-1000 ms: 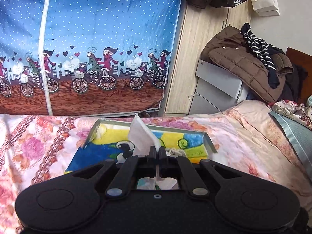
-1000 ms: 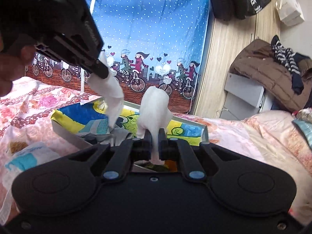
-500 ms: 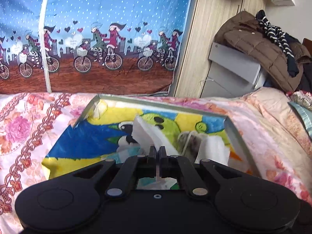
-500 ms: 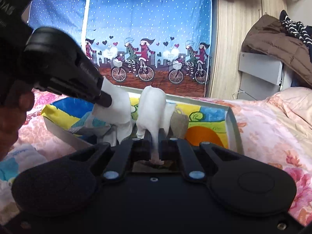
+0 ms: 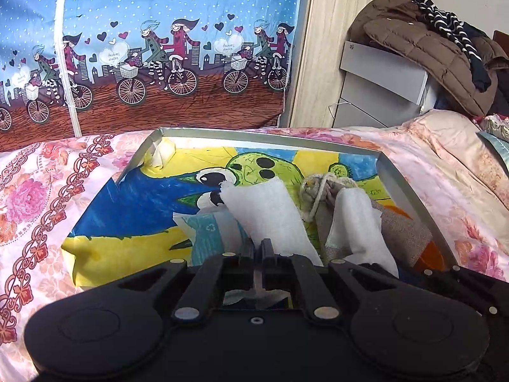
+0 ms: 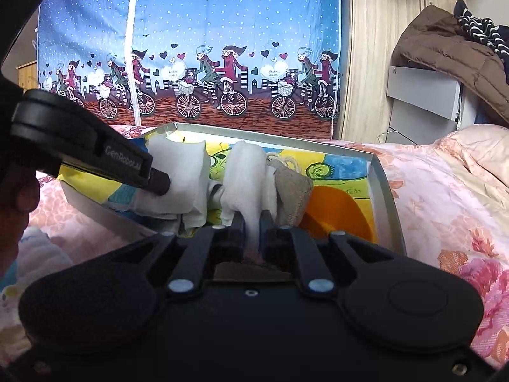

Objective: Organize soft objects
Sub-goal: 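Open both tools to drop the white cloths into the tray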

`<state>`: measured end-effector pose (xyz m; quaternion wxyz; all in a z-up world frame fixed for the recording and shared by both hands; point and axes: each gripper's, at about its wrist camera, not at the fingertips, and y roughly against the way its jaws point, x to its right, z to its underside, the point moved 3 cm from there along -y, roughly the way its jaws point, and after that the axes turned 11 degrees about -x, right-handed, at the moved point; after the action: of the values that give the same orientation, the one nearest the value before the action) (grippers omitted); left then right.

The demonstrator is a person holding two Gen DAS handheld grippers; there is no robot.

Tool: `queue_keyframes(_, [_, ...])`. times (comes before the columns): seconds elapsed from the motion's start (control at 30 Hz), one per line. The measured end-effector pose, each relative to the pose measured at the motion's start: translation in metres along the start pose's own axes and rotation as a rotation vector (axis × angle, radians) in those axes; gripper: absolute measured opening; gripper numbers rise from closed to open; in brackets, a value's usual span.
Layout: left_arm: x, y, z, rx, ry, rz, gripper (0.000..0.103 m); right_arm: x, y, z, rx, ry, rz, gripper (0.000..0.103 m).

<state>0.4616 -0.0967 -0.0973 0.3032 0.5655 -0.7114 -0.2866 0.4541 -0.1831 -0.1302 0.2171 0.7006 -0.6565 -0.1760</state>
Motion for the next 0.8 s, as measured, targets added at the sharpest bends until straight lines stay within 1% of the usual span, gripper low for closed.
queue_keyframes(0.03, [0.000, 0.002, -0.001, 0.000, 0.005, 0.001, 0.010, 0.000, -0.001, 0.000, -0.003, 0.000, 0.003, 0.005])
queue_keyframes(0.07, [0.000, 0.003, -0.001, 0.000, 0.008, -0.004, 0.015, 0.000, 0.004, 0.000, -0.005, 0.000, 0.005, 0.006])
queue_keyframes(0.1, [0.000, 0.005, -0.002, 0.001, 0.012, -0.011, 0.019, 0.000, 0.006, -0.001, -0.006, -0.002, 0.010, 0.009])
queue_keyframes(0.23, [-0.004, 0.010, 0.001, -0.020, 0.013, -0.026, 0.025, -0.002, 0.019, -0.003, -0.005, -0.006, 0.015, 0.018])
queue_keyframes(0.3, [-0.008, 0.015, 0.003, -0.020, 0.024, -0.024, 0.032, -0.003, 0.028, -0.003, -0.001, -0.006, 0.016, 0.023])
queue_keyframes(0.37, [-0.013, 0.021, 0.006, -0.015, 0.044, -0.013, 0.035, -0.003, 0.034, -0.005, 0.002, -0.004, 0.019, 0.027])
queue_keyframes(0.43, [-0.017, 0.030, 0.009, -0.011, 0.052, -0.011, 0.036, -0.004, 0.040, -0.007, 0.006, -0.004, 0.022, 0.036])
queue_keyframes(0.47, [-0.019, 0.035, 0.011, -0.004, 0.052, -0.012, 0.037, -0.004, 0.046, -0.008, 0.010, -0.004, 0.024, 0.038])
queue_keyframes(0.53, [-0.024, 0.048, 0.014, 0.021, 0.061, -0.017, 0.041, -0.004, 0.054, -0.009, 0.016, -0.004, 0.025, 0.047])
queue_keyframes(0.57, [-0.027, 0.056, 0.016, 0.037, 0.071, -0.016, 0.046, -0.004, 0.061, -0.010, 0.019, -0.004, 0.024, 0.049])
queue_keyframes(0.6, [-0.030, 0.066, 0.019, 0.060, 0.085, -0.019, 0.052, -0.003, 0.067, -0.010, 0.022, -0.003, 0.024, 0.054])
queue_keyframes(0.63, [-0.032, 0.076, 0.021, 0.086, 0.097, -0.025, 0.055, -0.002, 0.073, -0.011, 0.027, -0.004, 0.026, 0.060])
queue_keyframes(0.7, [-0.036, 0.096, 0.026, 0.134, 0.106, -0.049, 0.061, 0.000, 0.086, -0.013, 0.043, -0.005, 0.022, 0.066])
queue_keyframes(0.77, [-0.037, 0.118, 0.031, 0.179, 0.101, -0.083, 0.066, 0.001, 0.103, -0.016, 0.060, -0.011, 0.015, 0.069])
queue_keyframes(0.8, [-0.037, 0.131, 0.033, 0.206, 0.095, -0.098, 0.070, 0.002, 0.112, -0.017, 0.074, -0.018, 0.014, 0.074])
